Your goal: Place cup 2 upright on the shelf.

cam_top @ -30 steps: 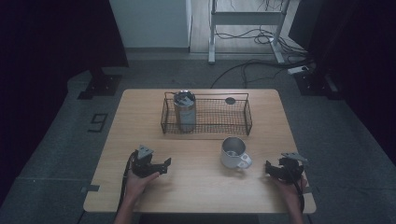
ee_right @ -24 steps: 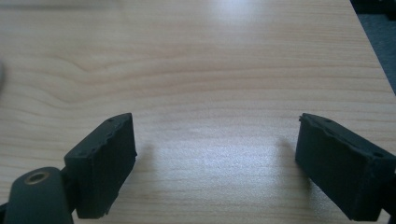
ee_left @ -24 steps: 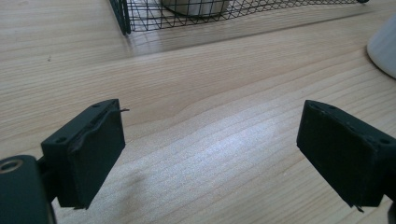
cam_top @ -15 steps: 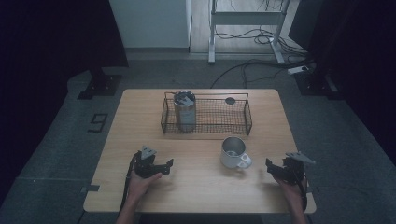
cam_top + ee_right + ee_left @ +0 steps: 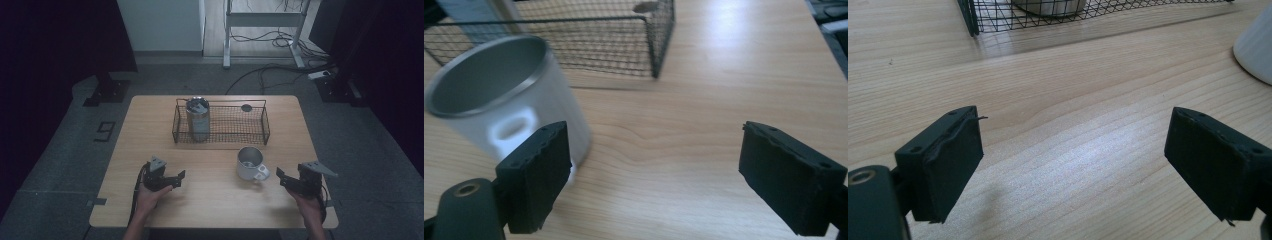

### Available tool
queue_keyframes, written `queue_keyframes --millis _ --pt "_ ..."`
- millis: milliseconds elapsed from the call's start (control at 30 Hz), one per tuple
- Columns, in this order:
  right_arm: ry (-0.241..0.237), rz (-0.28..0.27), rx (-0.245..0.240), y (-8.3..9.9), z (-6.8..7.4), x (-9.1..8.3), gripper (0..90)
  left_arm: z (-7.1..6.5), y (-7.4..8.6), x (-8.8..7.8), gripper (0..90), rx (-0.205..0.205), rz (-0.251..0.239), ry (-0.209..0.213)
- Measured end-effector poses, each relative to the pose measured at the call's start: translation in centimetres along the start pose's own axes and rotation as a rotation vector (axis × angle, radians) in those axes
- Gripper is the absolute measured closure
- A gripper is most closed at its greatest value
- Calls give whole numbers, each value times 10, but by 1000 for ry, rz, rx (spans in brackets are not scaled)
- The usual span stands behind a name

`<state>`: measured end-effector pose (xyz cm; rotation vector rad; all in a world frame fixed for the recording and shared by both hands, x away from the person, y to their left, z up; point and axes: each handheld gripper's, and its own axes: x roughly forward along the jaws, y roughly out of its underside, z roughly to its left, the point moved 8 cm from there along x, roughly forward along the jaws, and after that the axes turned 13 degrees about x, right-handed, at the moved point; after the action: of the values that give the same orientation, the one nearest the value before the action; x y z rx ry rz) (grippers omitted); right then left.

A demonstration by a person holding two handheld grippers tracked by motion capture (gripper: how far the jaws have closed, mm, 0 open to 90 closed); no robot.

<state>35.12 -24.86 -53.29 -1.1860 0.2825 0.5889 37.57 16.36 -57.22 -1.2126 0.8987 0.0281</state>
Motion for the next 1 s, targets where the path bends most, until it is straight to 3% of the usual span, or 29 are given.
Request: queue_keyframes --millis 233,500,767,1000 --pt "-70 11 -52 -4 30 -2 122 2 1 0 86 -1 3 -3" --pt "-105 8 -73 -9 51 -1 109 0 4 3 86 10 19 -2" --pt "-130 -9 -123 -26 79 0 74 -3 -2 -2 87 4 -6 16" --pt "-153 -13 -126 -33 95 9 70 -9 -5 -4 88 11 -16 35"
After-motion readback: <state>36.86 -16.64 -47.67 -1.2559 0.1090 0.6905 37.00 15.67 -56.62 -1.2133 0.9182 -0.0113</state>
